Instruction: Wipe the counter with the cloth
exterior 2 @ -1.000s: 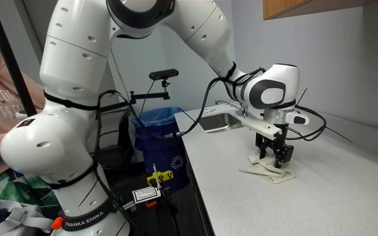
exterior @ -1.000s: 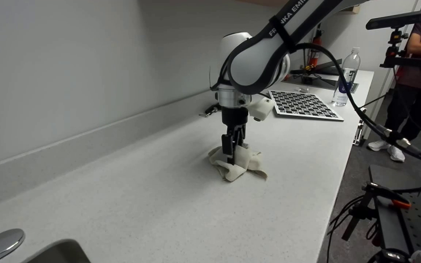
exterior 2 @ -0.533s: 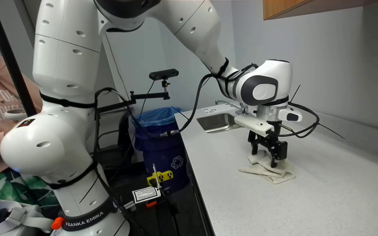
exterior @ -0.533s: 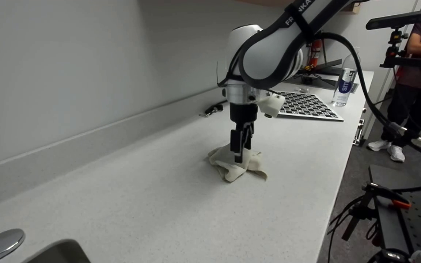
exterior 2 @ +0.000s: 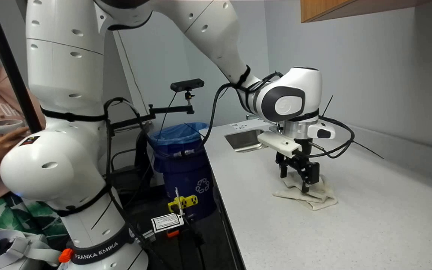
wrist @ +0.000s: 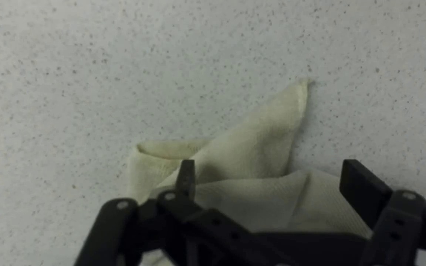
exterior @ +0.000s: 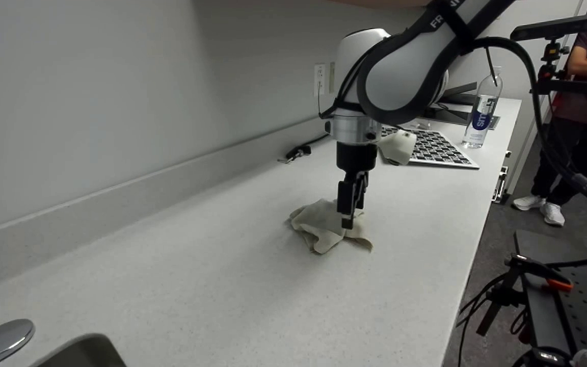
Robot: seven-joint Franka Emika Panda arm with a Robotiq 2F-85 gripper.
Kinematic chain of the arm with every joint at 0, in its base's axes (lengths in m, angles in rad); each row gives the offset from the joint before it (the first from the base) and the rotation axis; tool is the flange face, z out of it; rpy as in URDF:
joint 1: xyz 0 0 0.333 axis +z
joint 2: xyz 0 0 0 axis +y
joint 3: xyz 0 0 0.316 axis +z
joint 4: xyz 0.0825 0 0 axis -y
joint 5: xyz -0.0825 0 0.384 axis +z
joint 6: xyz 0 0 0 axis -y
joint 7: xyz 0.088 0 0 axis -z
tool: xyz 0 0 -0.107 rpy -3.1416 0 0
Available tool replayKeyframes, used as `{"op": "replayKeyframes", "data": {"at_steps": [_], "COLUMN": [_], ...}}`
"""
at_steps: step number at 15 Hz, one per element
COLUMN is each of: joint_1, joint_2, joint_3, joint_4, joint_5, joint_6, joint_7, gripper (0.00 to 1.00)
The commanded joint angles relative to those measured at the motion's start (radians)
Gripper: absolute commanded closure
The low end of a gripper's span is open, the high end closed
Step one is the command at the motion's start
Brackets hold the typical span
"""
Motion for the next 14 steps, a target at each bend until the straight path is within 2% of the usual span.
{"op": "replayKeyframes", "data": {"at_steps": [1, 13, 14], "joint_1": [0.001, 0.024, 0.018], "joint_2": [-0.099, -0.312, -0.253], "joint_3": [0.001, -0.008, -0.012], "joint_4": [-0.103, -0.254, -0.2], "joint_5": [0.013, -0.014, 0.0], "joint_6": [0.044, 0.063, 0.032], "joint_7": [-0.012, 0.03, 0.008], "gripper": [0.0, 0.0, 0.0]}}
